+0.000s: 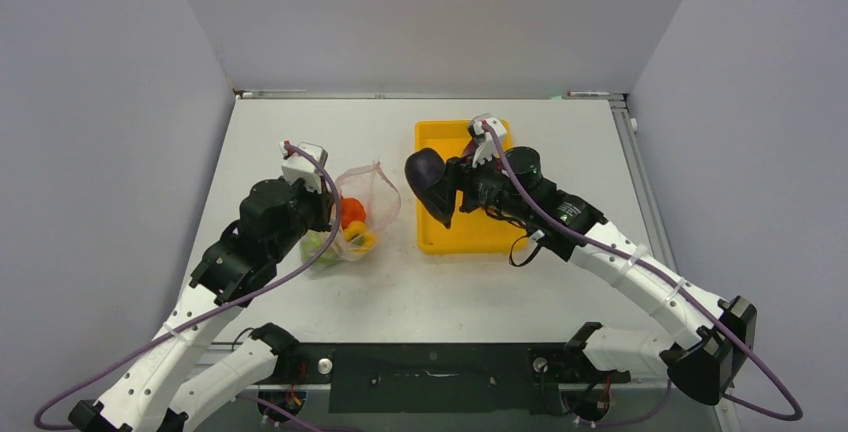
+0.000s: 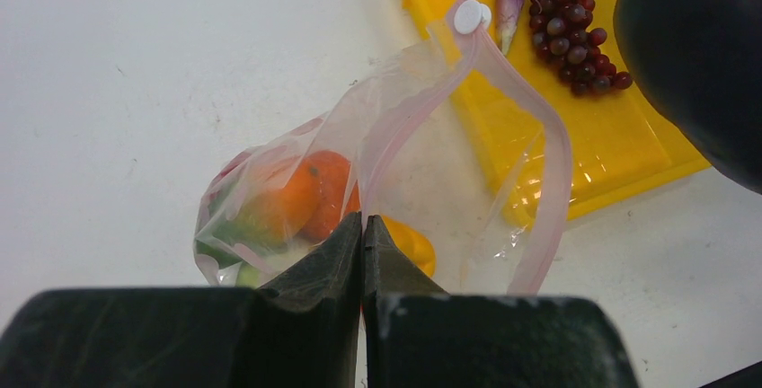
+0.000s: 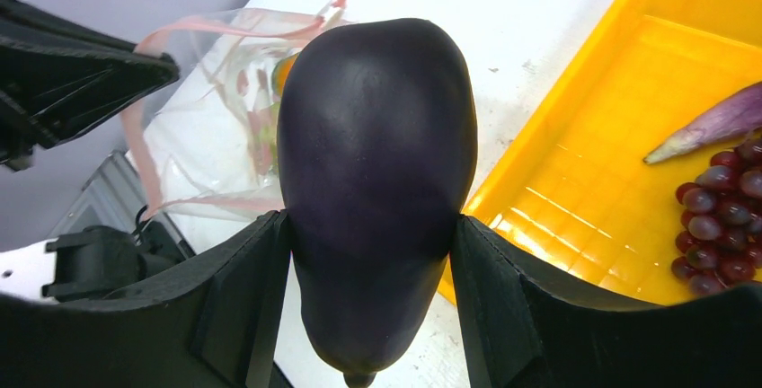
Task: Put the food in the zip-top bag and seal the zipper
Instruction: Place the fake vegetable in the zipper food storage bag.
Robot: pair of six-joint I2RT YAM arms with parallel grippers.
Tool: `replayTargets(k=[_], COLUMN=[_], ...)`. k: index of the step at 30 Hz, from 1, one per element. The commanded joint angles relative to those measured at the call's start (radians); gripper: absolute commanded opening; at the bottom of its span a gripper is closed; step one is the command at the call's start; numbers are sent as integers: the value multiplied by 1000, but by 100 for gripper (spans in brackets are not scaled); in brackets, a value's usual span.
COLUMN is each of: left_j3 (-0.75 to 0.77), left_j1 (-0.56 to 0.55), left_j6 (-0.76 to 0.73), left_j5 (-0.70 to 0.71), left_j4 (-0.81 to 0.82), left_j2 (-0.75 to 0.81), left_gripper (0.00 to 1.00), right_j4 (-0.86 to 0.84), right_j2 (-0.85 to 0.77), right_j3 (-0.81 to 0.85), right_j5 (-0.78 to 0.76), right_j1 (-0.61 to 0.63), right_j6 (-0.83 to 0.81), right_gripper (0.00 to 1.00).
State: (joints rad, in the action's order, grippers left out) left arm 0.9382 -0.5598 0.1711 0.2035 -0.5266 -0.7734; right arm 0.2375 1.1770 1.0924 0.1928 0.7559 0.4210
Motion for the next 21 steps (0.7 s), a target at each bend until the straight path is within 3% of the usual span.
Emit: replayTargets(k=[1,9,21], left_j3=[8,10,13], left_j1=[8,8,8], left_j6=[-2,-2,2], left_j5=[-16,-30,-98], left_j4=[44,39,45], left_j2=[1,-4,-10], left_gripper=[0,0,0], right_j4=[-15,-42,-22], right_j2=[-52,-23,138], right_j3=[14,42,125], right_j5=[84,168,157], right_j1=[22,74,159], right_j6=[-1,44,129], right_gripper=[5,5,5])
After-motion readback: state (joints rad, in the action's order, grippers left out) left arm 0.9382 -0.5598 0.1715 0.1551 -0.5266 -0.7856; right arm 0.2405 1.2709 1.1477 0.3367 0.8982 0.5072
